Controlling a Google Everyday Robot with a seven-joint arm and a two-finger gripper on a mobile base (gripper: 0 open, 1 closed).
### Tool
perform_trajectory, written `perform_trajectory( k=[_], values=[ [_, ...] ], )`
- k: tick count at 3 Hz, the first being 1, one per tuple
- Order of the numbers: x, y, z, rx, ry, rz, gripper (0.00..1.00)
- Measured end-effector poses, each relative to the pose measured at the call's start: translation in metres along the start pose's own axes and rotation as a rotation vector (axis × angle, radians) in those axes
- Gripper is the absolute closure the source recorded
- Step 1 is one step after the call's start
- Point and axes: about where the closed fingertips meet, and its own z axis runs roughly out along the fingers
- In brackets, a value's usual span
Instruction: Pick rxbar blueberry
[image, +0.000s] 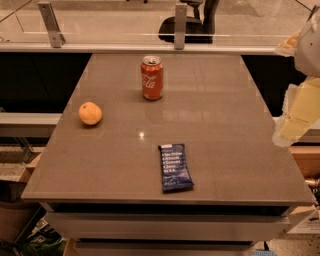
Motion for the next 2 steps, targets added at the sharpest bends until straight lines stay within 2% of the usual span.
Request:
perform_trajectory(
  k=[1, 2],
  values=[
    [-0.0022, 0.0001, -0.0058, 0.010, -0.032, 0.078, 0.00],
    [-0.0051, -0.0006, -0.0120, 0.031, -0.099, 0.196, 0.00]
  ],
)
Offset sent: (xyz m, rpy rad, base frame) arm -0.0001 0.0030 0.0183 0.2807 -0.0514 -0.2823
